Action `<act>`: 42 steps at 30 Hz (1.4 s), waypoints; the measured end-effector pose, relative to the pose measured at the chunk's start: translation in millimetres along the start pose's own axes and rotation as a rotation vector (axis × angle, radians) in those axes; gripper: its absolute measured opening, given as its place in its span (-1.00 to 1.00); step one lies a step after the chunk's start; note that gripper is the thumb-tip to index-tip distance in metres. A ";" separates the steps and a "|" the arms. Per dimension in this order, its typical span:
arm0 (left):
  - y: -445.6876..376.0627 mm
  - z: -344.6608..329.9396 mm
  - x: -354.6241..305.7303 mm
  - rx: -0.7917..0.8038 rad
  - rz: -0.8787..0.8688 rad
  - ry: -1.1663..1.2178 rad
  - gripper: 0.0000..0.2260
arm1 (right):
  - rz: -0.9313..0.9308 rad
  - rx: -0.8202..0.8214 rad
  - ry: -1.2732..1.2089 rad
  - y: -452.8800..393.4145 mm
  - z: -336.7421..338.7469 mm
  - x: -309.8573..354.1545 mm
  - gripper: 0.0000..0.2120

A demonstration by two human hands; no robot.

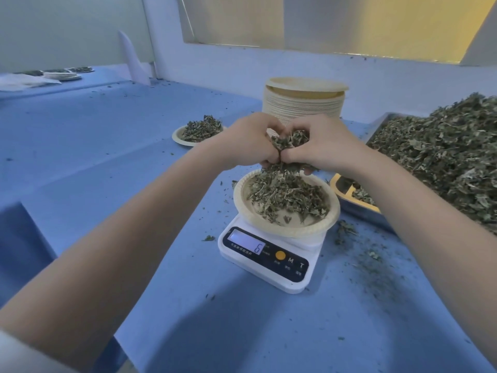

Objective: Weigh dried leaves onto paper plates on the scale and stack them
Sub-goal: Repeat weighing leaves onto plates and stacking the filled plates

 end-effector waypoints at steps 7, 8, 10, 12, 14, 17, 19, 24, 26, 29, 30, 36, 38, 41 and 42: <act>0.9 2.9 -2.2 -0.009 0.014 0.021 -0.66 | -0.005 0.005 -0.003 0.7 4.3 2.5 -0.80; 0.6 3.4 -2.7 -0.012 0.015 0.024 -0.66 | -0.004 0.003 -0.002 0.8 5.0 3.3 -0.80; 0.2 4.4 -3.7 -0.019 0.014 0.031 -0.67 | 0.000 -0.001 -0.002 0.8 5.7 4.4 -0.80; 0.3 5.2 -4.5 -0.023 0.013 0.037 -0.68 | 0.006 -0.006 -0.007 1.0 6.6 5.3 -0.79; 0.7 5.1 -4.8 -0.024 0.011 0.040 -0.69 | 0.009 -0.006 -0.004 1.6 7.4 5.6 -0.79; 1.1 4.6 -4.4 -0.025 0.008 0.030 -0.69 | -0.003 -0.004 -0.010 2.1 8.5 4.7 -0.79; 0.8 4.4 -3.1 -0.022 0.012 0.015 -0.68 | -0.017 0.002 -0.015 2.1 8.3 2.8 -0.79; -0.7 7.2 2.5 -0.038 0.058 0.029 -0.67 | -0.034 0.022 -0.025 1.6 10.1 1.5 -0.70; -1.1 6.7 2.8 -0.040 0.059 0.025 -0.67 | -0.025 0.036 -0.016 2.3 10.0 2.9 -0.68; -1.7 4.2 6.3 -0.023 0.071 0.026 -0.64 | 0.002 0.032 0.005 2.0 12.4 4.7 -0.67; -1.7 3.2 7.9 -0.016 0.079 0.035 -0.62 | 0.022 0.024 0.026 1.7 14.1 6.1 -0.65; -1.7 2.4 13.6 -0.016 0.094 0.045 -0.55 | 0.116 0.002 0.145 1.9 16.4 11.3 -0.61; -1.7 1.5 14.3 -0.012 0.097 0.059 -0.60 | 0.128 0.006 0.165 1.6 13.8 11.8 -0.73; -0.2 1.2 14.2 -0.011 0.091 0.066 -0.66 | 0.143 0.000 0.180 0.5 11.8 13.0 -0.80; 0.3 1.0 13.8 -0.009 0.086 0.070 -0.68 | 0.146 -0.001 0.174 0.7 11.5 14.1 -0.81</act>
Point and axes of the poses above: each hand's wrist, its own y-axis away from the middle knuckle, its own z-axis out of the back of the hand, x = y × z, the point moved 10 cm from there along -y, towards the middle knuckle, and after that the axes turned 15 degrees about -x, right-handed, at the moved point
